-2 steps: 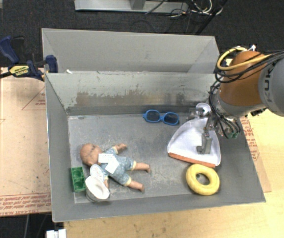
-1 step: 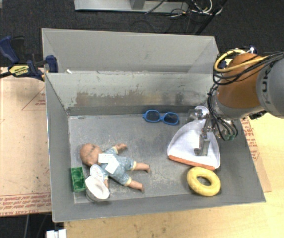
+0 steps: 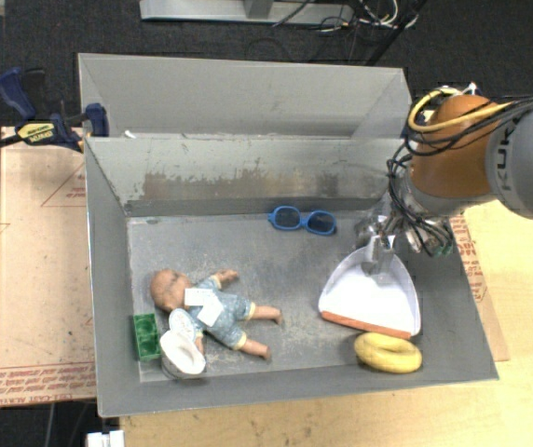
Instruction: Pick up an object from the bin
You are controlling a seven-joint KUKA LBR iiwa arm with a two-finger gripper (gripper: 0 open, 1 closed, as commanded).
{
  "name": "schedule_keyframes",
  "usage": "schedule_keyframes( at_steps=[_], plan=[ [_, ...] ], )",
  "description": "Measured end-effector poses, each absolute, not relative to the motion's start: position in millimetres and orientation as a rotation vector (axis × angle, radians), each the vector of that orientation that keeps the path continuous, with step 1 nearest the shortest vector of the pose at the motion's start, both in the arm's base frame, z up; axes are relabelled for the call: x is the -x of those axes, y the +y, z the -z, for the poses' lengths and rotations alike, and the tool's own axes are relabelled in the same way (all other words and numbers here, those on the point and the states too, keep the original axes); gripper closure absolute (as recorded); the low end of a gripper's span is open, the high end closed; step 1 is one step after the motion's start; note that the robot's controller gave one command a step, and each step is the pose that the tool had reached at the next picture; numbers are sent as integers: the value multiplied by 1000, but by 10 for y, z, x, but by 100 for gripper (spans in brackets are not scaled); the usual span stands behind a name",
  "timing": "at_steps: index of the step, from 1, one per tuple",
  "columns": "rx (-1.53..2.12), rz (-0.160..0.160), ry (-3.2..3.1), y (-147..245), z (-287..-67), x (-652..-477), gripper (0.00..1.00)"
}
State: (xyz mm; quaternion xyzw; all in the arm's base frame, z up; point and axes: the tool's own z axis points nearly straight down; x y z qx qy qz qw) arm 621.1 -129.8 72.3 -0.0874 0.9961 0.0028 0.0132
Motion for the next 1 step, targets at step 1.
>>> schedule_keyframes(
  at_steps=[1],
  plan=[
    [272,-9,3103,-1298,-723,-6211,100]
  ],
)
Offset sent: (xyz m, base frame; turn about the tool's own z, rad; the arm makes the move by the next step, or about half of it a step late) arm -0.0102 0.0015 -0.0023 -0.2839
